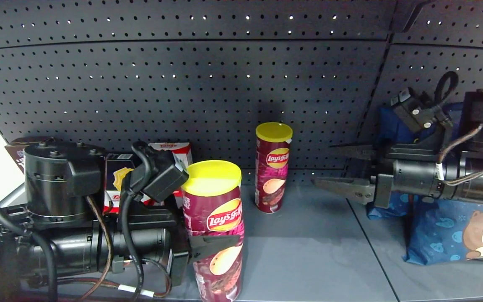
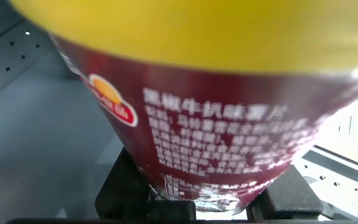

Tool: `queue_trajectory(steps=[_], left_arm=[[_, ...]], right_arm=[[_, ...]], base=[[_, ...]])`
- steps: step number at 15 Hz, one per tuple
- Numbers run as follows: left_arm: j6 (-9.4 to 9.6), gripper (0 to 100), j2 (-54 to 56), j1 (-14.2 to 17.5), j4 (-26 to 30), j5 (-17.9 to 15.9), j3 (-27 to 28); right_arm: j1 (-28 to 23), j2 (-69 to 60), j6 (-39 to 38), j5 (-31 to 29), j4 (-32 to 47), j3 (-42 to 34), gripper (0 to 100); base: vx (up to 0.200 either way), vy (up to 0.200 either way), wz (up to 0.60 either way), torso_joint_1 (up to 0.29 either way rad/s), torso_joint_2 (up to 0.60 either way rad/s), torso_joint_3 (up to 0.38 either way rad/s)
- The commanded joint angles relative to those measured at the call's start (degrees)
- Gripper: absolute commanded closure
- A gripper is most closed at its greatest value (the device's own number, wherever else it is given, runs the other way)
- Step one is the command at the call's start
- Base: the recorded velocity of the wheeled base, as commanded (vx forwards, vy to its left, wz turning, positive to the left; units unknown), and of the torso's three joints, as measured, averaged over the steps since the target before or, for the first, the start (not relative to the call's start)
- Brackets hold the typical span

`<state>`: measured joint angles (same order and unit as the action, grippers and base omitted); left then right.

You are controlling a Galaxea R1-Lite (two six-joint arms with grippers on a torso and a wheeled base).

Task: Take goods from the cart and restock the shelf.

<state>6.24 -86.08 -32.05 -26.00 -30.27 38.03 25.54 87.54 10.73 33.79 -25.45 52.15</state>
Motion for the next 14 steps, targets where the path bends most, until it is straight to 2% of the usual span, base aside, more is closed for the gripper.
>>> queue_trajectory(steps=[1, 8, 14], left_arm=[[0.00, 100, 0.21, 0.06, -0.01, 0.03, 0.11], [0.00, 100, 0.91, 0.67, -0.01, -0.05, -0.24], [-0.09, 100, 1.44, 0.67, -0.01, 0.03, -0.77]], right_arm=[[-2.95, 6.06, 2.19, 4.35, -0.30, 3.04, 0], [-3.22, 17.14, 2.81, 11.30, -3.64, 11.22, 0], [-3.22, 22.67, 2.81, 13.58, -4.52, 16.58, 0]], base=[[0.000, 0.000, 0.00, 0.000, 0.00, 0.000], [0.000, 0.000, 0.00, 0.000, 0.00, 0.000], [0.000, 0.000, 0.00, 0.000, 0.00, 0.000]])
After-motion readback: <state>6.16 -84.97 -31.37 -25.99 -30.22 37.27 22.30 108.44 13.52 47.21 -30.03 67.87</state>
